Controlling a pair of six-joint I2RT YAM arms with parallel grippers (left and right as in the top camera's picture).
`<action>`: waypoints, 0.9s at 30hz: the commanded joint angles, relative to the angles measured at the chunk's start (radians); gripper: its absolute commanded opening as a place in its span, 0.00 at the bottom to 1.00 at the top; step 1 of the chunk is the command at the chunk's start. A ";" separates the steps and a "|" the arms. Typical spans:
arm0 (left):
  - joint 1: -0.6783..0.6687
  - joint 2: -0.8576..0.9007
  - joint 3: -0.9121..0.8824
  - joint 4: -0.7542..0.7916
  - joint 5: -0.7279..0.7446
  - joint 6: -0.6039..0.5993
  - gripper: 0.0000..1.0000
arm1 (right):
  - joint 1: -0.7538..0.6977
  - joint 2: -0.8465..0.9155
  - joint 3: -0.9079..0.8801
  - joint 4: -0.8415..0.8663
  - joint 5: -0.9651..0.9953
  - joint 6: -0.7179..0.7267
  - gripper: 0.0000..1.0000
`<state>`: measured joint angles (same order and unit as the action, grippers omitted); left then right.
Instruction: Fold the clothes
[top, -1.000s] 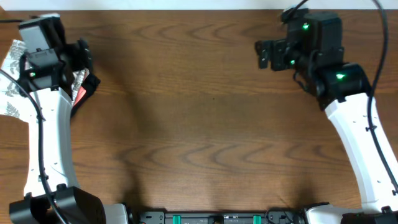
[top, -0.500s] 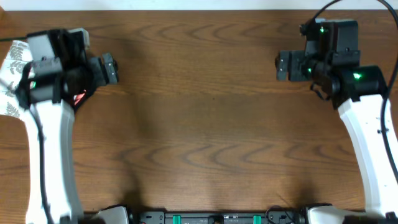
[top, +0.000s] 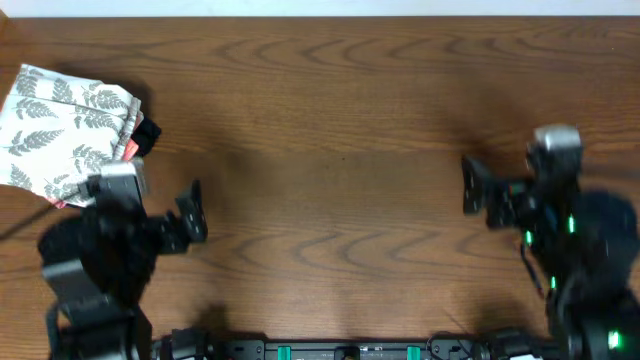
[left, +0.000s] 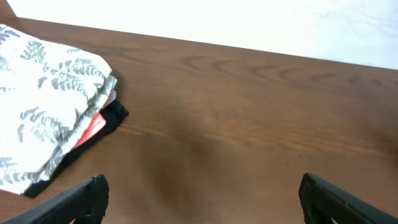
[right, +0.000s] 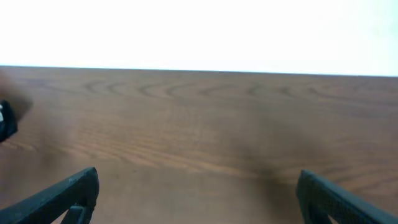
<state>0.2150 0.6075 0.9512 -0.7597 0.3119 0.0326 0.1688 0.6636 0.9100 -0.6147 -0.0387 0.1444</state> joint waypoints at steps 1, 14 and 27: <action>0.003 -0.060 -0.037 -0.010 0.010 -0.001 0.98 | 0.008 -0.104 -0.103 -0.011 0.024 0.034 0.99; 0.003 -0.086 -0.037 -0.078 0.010 -0.001 0.98 | 0.008 -0.188 -0.154 -0.539 0.025 0.035 0.99; 0.003 -0.086 -0.037 -0.078 0.010 -0.001 0.98 | -0.006 -0.230 -0.159 -0.530 0.027 0.034 0.99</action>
<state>0.2150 0.5255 0.9161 -0.8375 0.3119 0.0326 0.1711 0.4679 0.7540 -1.1442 -0.0250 0.1692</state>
